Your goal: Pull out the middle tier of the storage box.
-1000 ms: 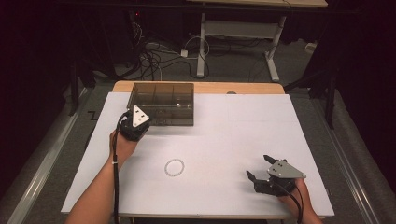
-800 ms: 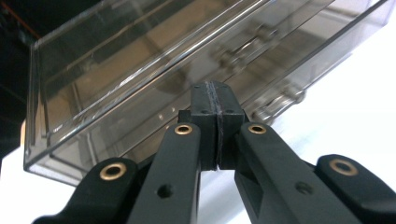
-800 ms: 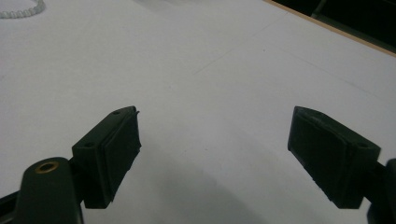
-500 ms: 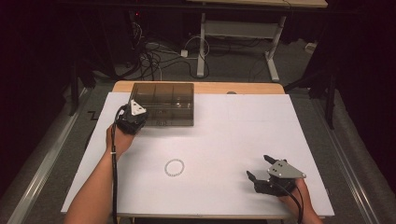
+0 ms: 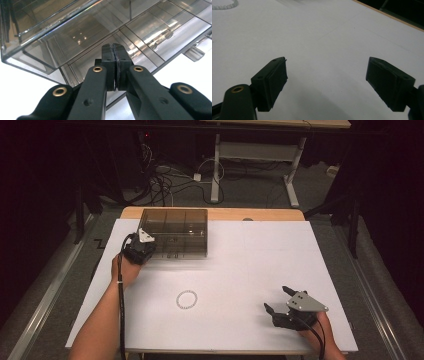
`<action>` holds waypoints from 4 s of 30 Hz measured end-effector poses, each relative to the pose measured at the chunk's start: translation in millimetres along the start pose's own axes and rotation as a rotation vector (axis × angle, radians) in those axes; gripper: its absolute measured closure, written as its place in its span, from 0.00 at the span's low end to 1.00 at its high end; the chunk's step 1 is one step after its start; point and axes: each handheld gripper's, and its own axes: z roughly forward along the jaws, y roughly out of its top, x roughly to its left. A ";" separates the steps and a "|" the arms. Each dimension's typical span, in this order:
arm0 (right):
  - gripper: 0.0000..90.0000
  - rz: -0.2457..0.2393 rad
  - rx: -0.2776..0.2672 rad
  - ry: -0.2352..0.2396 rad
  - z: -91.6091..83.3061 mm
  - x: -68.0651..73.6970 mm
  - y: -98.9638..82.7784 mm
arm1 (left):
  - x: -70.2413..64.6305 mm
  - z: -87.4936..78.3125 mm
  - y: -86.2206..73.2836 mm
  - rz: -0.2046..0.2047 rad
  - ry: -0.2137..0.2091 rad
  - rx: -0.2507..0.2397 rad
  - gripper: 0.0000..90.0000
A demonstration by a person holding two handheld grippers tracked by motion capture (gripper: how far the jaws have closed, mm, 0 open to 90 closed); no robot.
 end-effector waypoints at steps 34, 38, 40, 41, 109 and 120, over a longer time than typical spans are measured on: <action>0.20 -0.053 0.011 0.011 0.5 6.7 1.5 | 2.7 -18.3 -25.4 0.007 -0.017 -0.006 0.96; 0.20 -0.057 0.014 0.012 0.7 7.7 1.5 | 2.9 -19.9 -27.8 0.009 -0.021 -0.007 0.96; 0.20 -0.058 0.015 0.012 0.7 8.2 1.5 | 2.8 -20.5 -28.6 0.008 -0.022 -0.006 0.96; 0.20 -0.059 0.015 0.011 0.8 8.4 1.5 | 2.9 -20.8 -28.9 0.006 -0.025 -0.008 0.96; 0.20 -0.073 0.012 0.010 -0.8 8.9 2.6 | -111.0 -73.8 -23.9 0.261 -0.228 -0.278 0.69; 0.20 -0.078 0.017 0.016 0.1 11.1 2.9 | -138.8 -69.9 -37.6 0.286 -0.312 -0.200 0.38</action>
